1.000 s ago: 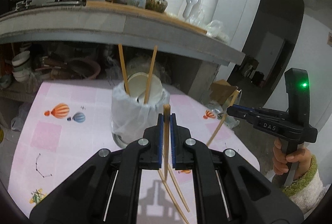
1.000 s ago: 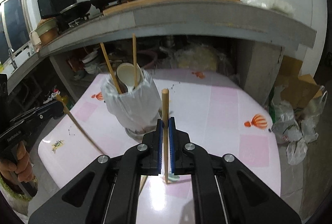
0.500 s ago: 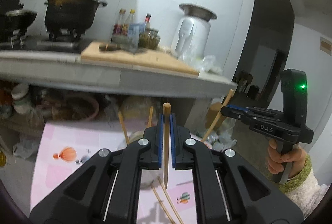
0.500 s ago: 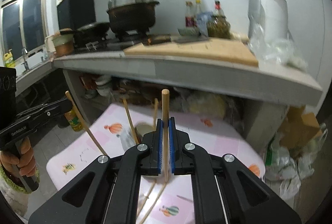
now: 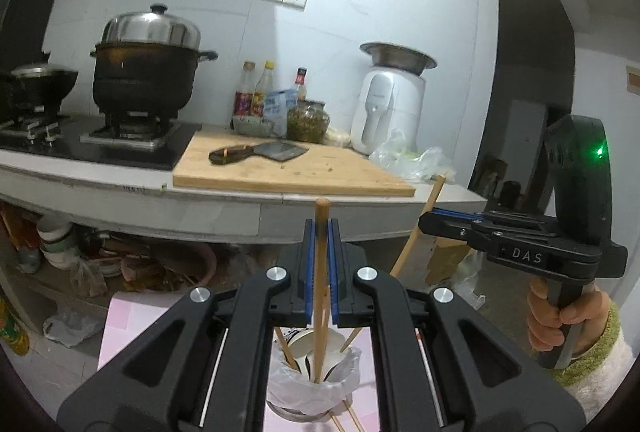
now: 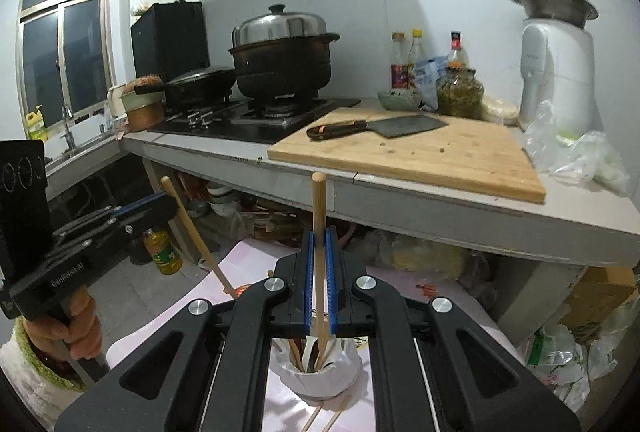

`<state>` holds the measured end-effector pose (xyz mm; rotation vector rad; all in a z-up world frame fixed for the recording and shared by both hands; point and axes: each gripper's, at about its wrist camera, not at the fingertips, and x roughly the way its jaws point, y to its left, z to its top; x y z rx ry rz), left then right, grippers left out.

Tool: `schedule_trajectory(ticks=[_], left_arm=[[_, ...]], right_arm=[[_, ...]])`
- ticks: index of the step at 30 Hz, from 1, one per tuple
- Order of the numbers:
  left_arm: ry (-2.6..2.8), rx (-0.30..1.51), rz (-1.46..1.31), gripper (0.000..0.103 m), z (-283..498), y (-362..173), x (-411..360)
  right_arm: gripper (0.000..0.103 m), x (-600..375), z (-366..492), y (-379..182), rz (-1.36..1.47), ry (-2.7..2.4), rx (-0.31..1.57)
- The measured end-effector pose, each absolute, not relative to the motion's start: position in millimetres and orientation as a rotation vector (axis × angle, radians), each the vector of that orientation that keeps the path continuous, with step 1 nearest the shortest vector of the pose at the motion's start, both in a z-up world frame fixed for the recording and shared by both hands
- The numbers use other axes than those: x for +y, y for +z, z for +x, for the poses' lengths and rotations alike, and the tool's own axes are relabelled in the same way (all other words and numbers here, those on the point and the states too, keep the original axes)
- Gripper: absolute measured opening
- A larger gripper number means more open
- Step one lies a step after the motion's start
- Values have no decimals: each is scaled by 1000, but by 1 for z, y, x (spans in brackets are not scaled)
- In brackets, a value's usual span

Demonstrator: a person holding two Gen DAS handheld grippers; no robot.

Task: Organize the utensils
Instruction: 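Lower both held chopsticks into the holder with both grippers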

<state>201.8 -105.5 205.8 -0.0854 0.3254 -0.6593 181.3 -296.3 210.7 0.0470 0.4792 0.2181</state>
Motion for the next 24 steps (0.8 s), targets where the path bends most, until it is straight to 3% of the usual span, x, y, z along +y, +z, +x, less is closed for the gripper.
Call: schedule_trajectory(ticks=[24], left_arm=[[-667,470,-58,5,250,127,-127]], right_arm=[[6,-297,229,129,84,260,630]])
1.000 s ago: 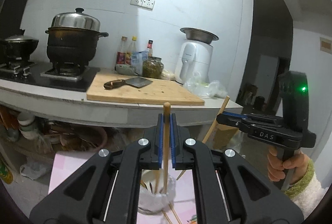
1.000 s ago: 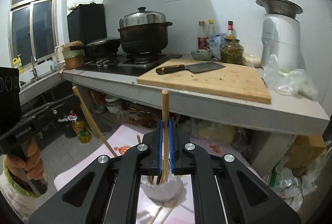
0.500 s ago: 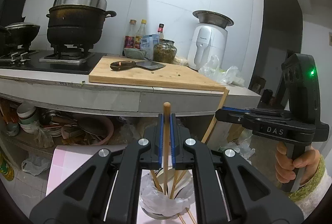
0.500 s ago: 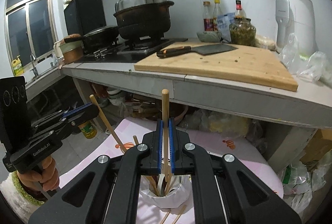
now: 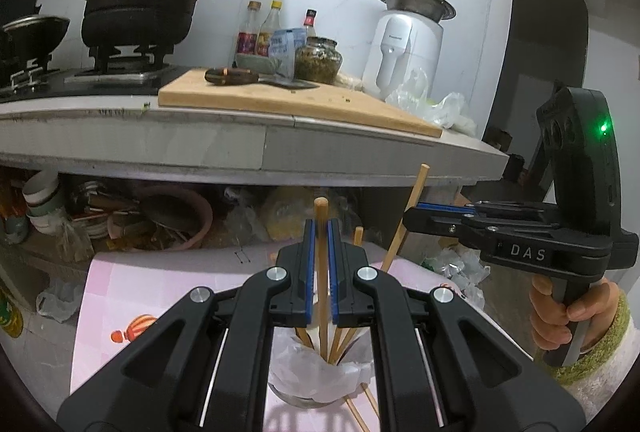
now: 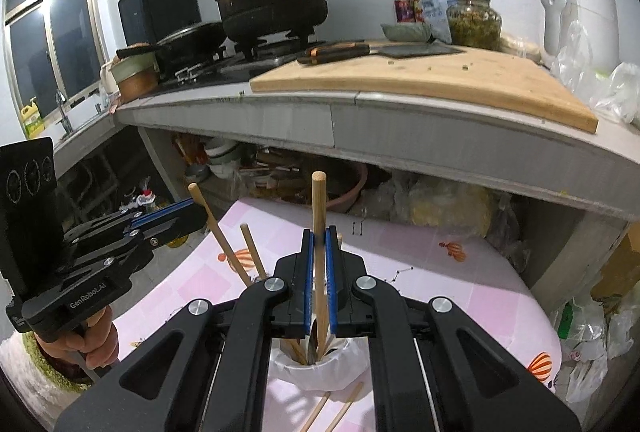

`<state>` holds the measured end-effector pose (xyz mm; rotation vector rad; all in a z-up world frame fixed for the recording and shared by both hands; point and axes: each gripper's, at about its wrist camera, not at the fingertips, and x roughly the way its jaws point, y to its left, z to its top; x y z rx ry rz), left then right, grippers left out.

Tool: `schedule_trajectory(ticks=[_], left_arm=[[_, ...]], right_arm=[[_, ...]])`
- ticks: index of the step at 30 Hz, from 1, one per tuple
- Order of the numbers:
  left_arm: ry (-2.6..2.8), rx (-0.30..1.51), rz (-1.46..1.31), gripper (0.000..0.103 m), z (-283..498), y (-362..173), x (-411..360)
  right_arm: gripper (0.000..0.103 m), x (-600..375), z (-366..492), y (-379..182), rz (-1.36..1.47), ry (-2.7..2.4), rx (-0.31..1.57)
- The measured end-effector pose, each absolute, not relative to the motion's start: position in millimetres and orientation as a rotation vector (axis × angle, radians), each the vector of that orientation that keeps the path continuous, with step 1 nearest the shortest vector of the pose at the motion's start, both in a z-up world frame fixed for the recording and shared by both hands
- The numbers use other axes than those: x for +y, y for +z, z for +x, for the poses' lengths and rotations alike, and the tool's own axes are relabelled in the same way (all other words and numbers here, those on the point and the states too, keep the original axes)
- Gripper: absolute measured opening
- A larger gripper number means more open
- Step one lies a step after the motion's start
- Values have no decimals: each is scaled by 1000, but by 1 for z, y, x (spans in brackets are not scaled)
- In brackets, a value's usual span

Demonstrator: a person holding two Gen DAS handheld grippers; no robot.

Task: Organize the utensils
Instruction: 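Lower both held chopsticks into the holder with both grippers, then open both grippers to release the chopsticks into the holder, then withdraw both grippers and move them to the last two chopsticks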

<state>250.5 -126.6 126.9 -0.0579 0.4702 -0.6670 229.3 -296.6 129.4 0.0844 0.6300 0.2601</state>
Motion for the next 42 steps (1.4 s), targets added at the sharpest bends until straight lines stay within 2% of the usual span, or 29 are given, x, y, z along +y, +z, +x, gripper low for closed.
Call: schedule_trajectory(ticks=[8,9,11,13,15,20,25,31,35,42], left_arm=[[-678,516,-48,7,248,111,-130],[-677,519,-49,9,248,110,-130],[-675,518,-56,21,247,111,-128],[-671,512,-65,28,245,112,-126],[-664,504,-67,31,243,114,-125],[-651,475,-69,39,235,123,-119],[-633,439,-76,47,220,133,-110],[-635,416,-68,52,188,133,-92],[-657,452,-66,53,160,112,-81],[-716,600,7,53,127,42,-102]], right_arm=[[6,-294,230,108,103,282,685],[7,-294,230,107,105,282,691],[7,-294,229,105,104,284,699],[10,-293,228,106,106,282,701],[24,-295,226,108,109,279,696],[34,-299,217,114,115,271,678],[34,-311,198,125,136,255,644],[35,-333,158,127,163,224,619],[35,-343,132,104,191,202,657],[34,-334,113,8,262,204,847]])
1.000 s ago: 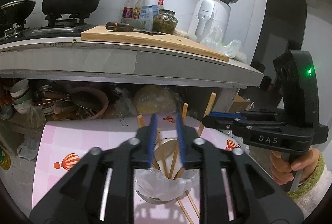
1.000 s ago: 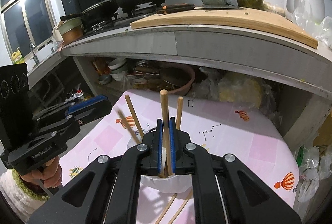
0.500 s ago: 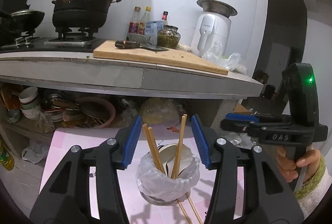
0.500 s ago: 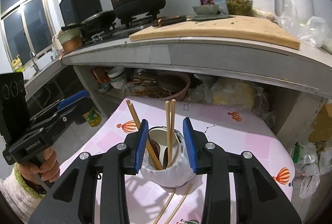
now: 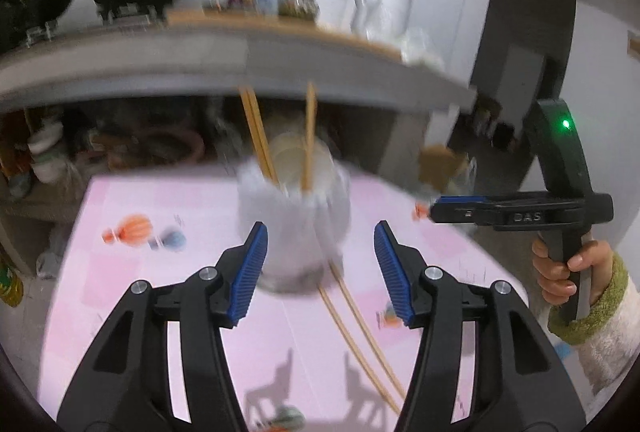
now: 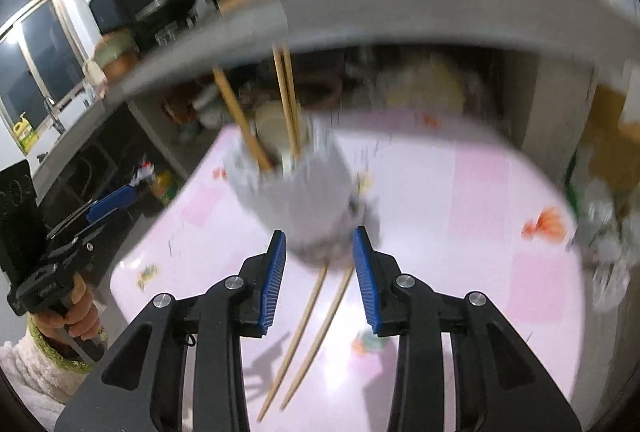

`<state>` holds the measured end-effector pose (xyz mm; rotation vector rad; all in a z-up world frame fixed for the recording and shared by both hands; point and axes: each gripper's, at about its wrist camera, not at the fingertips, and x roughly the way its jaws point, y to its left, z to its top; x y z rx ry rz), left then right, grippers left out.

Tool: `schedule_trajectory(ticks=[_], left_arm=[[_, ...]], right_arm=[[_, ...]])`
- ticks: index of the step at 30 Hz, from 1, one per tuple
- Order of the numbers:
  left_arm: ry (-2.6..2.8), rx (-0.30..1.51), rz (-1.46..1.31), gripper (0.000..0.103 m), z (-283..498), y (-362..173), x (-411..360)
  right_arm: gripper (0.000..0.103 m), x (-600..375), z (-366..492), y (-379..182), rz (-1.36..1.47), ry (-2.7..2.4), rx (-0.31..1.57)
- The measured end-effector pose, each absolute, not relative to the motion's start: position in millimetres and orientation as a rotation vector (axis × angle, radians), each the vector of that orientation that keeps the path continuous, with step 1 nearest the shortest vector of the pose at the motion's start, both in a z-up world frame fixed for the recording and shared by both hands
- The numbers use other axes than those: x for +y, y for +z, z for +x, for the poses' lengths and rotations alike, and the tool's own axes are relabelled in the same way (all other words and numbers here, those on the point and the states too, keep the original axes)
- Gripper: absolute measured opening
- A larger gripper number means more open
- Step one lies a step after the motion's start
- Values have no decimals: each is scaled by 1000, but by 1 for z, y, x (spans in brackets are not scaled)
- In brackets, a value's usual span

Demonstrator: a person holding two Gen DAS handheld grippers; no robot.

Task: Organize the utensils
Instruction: 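Withdraw both grippers and move them to the last two chopsticks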

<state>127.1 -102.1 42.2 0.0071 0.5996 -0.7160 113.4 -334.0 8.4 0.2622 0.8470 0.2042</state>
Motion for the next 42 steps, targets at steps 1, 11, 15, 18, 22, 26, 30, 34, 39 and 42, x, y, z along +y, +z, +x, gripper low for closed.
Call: schedule_trajectory(ticks=[1,11,15,18,22,26,30,34,39,42], left_arm=[[-727,631,10,53,125,29,-108],[-720,831,52,42,147,-69,-151],[-743,886,29,36,167,-85,-164],[-750,919,25,29,179,-95,-172],[-752,948,25,21,184,-106,-179],[-748,960,38,19,185,-114,-184],[-735,973,51,15,185,-119,-189],[-728,980,60,10,185,-124,-191],[-727,984,58,9,185,-126,-192],[-727,983,57,9,185,-127,-192]], right_arm=[[34,-331,114,-9,276,204,880],[29,-325,140,-87,304,167,1048],[29,-324,160,-92,285,169,1064],[29,-322,171,-95,271,174,1080],[29,-316,187,-100,248,188,1099],[29,-312,195,-105,220,186,1110],[26,-311,202,-111,202,182,1126],[22,-310,204,-116,188,181,1137],[18,-310,208,-121,177,179,1147],[16,-311,210,-122,173,178,1151]])
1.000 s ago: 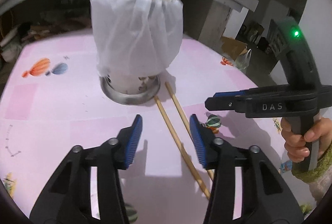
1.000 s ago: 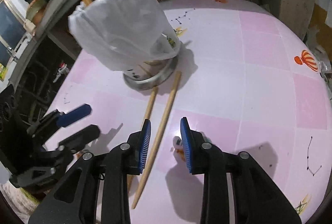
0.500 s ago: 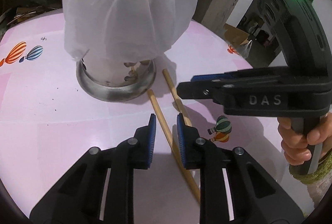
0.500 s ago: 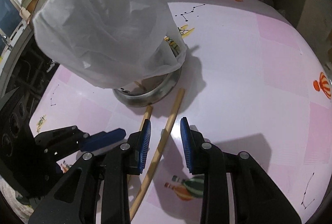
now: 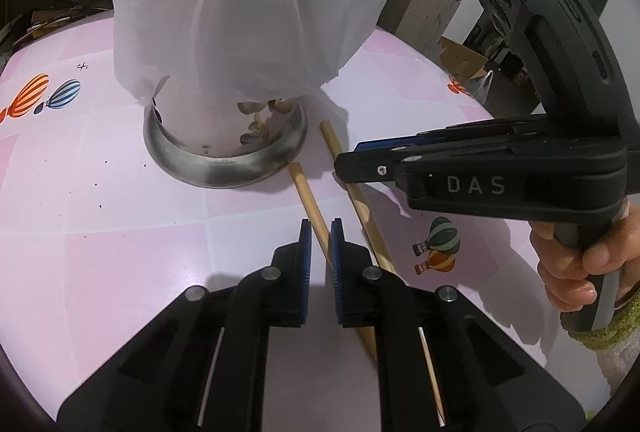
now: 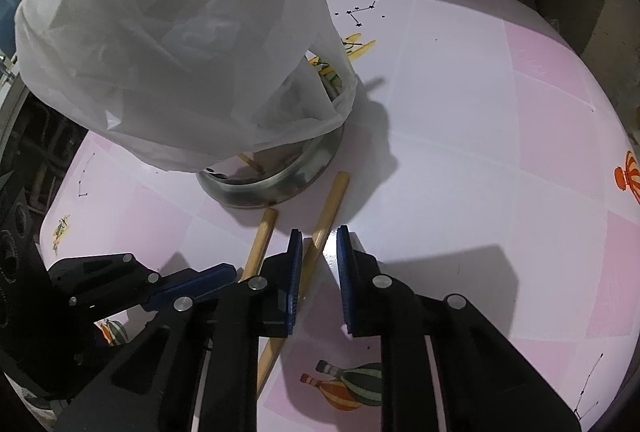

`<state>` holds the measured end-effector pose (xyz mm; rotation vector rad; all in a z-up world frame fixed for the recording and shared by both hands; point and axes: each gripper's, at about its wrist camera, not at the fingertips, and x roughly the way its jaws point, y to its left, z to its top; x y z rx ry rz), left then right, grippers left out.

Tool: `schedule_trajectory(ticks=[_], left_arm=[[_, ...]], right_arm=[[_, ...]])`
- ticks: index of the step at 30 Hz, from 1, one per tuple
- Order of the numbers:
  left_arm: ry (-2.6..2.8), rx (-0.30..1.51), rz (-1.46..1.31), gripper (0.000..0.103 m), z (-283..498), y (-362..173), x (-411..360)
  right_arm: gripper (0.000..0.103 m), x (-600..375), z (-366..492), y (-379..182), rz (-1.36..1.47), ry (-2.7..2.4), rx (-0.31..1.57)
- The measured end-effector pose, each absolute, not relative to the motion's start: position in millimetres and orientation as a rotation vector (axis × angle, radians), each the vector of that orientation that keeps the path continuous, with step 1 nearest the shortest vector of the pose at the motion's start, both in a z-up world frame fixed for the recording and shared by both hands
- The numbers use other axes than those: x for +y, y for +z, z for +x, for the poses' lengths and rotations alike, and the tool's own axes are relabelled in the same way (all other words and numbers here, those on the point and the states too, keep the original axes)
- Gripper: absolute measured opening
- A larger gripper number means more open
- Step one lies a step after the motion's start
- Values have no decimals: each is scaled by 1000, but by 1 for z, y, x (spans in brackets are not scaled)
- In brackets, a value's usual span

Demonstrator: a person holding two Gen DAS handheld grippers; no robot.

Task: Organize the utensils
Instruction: 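Withdraw both grippers and move them to the last two chopsticks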

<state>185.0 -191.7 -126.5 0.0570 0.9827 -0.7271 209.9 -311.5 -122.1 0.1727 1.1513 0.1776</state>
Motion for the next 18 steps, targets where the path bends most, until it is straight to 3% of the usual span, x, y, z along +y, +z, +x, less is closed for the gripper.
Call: schedule_trajectory(ticks=[18], left_arm=[[-675,1008,37,3,179,-125,-170]], right_arm=[[11,-322,195,-122,185,185,1142]])
